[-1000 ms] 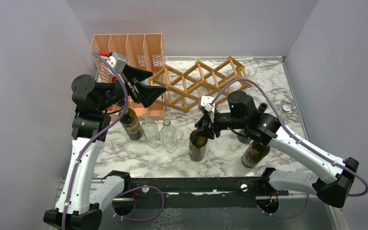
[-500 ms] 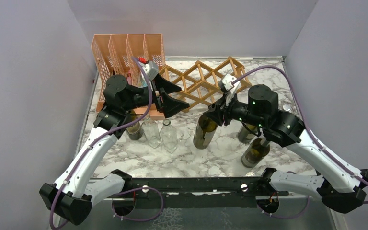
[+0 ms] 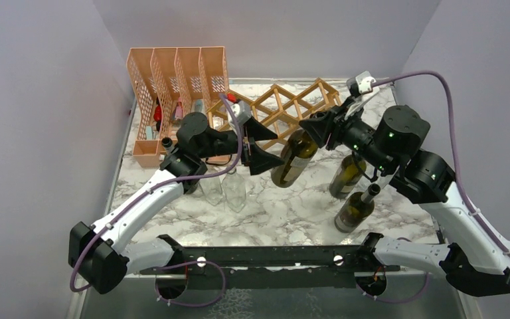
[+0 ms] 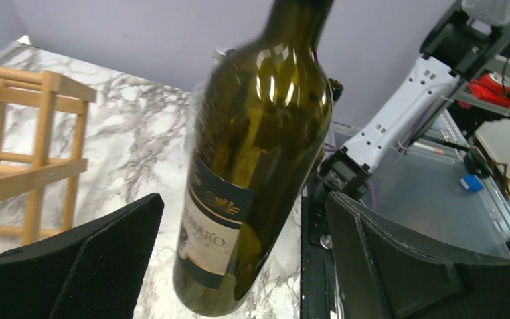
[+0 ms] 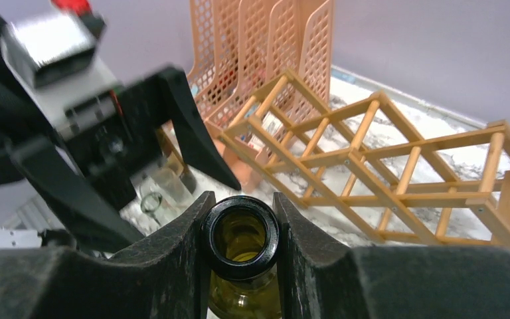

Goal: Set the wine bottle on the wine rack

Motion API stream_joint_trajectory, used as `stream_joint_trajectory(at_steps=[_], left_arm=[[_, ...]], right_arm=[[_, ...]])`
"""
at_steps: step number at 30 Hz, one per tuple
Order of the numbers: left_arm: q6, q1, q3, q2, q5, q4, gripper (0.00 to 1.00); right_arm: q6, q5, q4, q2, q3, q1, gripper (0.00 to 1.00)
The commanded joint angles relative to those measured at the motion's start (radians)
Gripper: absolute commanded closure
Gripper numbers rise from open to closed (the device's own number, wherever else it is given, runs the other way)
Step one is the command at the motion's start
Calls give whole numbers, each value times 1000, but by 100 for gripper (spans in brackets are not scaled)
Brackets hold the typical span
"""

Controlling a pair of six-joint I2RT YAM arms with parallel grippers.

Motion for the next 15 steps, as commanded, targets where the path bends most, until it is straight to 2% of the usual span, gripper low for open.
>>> stream_joint_trajectory(at_steps=[1, 8, 15], left_arm=[[59, -47, 39, 50, -9, 85, 1], [69, -93, 29, 117, -51, 193, 1], [64, -97, 68, 185, -70, 214, 1]], right_arm=[[31, 102, 117, 19, 100, 4, 99], [14, 60, 135, 70, 163, 4, 99], [2, -56, 157, 101, 201, 4, 99]])
